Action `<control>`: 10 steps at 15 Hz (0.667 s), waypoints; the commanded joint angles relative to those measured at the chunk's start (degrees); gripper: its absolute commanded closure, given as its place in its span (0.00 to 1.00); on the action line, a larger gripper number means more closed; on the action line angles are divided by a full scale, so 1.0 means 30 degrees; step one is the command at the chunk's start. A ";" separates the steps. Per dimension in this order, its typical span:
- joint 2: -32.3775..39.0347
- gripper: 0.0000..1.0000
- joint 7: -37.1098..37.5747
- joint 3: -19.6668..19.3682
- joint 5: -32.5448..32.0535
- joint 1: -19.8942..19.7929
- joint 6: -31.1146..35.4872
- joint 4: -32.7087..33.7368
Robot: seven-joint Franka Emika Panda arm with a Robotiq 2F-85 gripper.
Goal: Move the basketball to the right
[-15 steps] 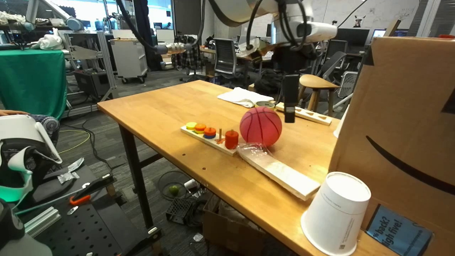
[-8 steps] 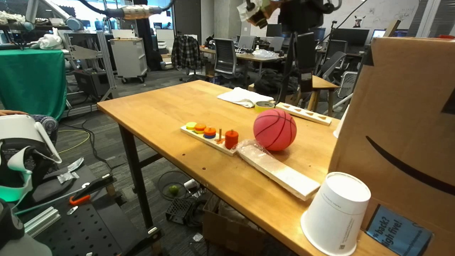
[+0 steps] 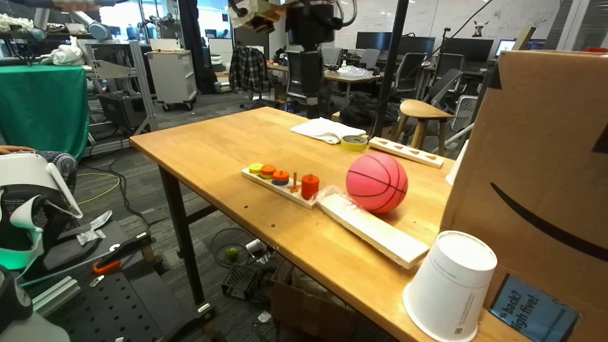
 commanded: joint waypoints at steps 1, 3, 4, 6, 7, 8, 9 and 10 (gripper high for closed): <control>-0.0765 0.00 -0.0928 0.0721 0.0954 0.0133 0.0289 -0.1142; -0.0554 0.00 -0.1061 0.0932 0.0952 0.0098 0.0240 -0.1251; -0.0365 0.00 -0.1120 0.0987 0.0895 0.0040 0.0265 -0.1258; 0.0045 0.00 -0.1334 0.0960 0.0767 -0.0060 0.0380 -0.1265; 0.0375 0.00 -0.1537 0.0902 0.0767 -0.0103 0.0457 -0.1202; 0.0661 0.00 -0.1782 0.0839 0.0799 -0.0130 0.0516 -0.1160; 0.1138 0.00 -0.1935 0.0781 0.0795 -0.0178 0.0592 -0.1027; 0.1500 0.00 -0.2126 0.0711 0.0833 -0.0223 0.0610 -0.0936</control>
